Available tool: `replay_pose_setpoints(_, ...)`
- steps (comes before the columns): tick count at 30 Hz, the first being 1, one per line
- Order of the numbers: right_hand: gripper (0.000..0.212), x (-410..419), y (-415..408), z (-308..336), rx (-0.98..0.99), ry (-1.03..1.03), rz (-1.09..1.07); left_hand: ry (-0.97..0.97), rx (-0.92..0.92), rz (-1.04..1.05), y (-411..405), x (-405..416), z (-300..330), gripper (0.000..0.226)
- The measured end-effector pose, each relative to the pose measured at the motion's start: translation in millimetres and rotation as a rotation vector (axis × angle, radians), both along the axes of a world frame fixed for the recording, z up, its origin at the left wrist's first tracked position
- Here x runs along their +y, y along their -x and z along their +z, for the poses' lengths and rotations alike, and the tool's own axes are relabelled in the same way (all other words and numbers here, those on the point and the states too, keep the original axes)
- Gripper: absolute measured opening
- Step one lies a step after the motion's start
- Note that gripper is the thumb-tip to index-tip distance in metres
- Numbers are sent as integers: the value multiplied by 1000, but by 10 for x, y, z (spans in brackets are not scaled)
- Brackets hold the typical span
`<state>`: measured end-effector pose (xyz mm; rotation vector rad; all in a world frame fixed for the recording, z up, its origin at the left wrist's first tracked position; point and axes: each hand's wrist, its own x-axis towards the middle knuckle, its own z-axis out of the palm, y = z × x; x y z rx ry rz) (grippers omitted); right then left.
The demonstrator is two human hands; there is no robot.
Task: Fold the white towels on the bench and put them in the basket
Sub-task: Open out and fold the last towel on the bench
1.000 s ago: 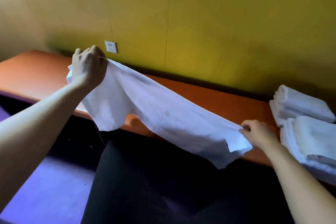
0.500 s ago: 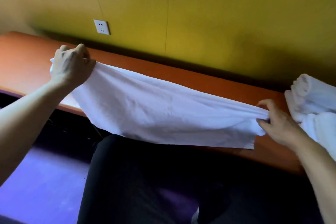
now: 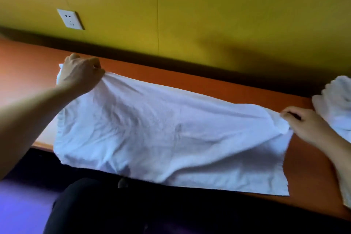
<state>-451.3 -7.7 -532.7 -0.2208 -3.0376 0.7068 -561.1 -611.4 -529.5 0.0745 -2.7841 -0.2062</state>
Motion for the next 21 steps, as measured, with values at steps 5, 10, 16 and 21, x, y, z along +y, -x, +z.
replay_pose_setpoints(5, 23, -94, 449, -447, 214, -330, -200, 1, -139, 62, 597, 412, -461, 27)
replay_pose_setpoints(10, 11, -456, 422, -906, 363, -68, 67, -37, -125, 77, 457, 835, -1073, 34)
replay_pose_setpoints(16, 43, -535, 482, -1305, 203, -390, 91, -78, -219, 136, 139, 917, -1509, 61)
replay_pose_setpoints(21, 56, -307, 826, -1339, 101, -480, -84, -78, -303, 102, 234, 819, -1500, 73)
